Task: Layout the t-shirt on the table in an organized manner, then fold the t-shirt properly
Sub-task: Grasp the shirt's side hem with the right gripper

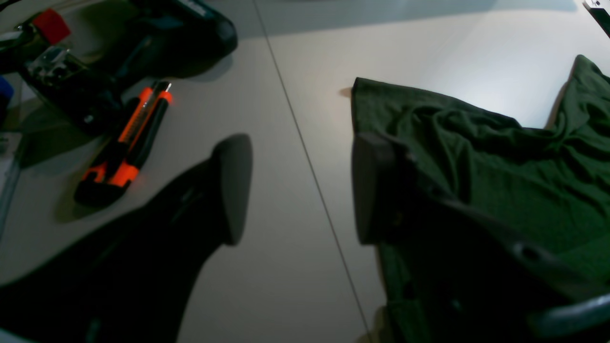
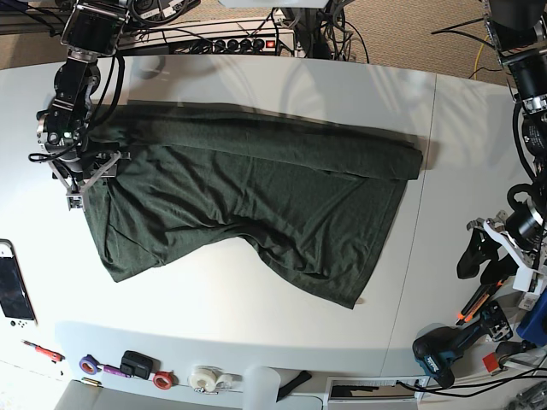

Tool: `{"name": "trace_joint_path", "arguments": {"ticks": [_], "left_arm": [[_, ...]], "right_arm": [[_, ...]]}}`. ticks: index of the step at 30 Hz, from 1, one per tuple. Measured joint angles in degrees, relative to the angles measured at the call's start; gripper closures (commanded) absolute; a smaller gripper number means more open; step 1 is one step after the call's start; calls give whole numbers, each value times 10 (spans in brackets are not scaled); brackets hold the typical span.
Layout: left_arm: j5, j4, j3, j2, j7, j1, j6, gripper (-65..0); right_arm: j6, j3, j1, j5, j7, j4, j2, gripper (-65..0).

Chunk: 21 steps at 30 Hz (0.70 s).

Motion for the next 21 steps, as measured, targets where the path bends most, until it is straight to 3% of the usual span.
{"name": "trace_joint_path", "arguments": {"ticks": [6,12,21], "left_arm": [[0,0,0,0,0,0,0,-319],[0,0,0,0,0,0,0,-319],[0,0,0,0,0,0,0,-319]], "right_arm": [[4,0,0,0,0,0,4,-369],[0,0,0,0,-2,-3,32,-369],[0,0,10,22,11,-3,33,-369]]}}
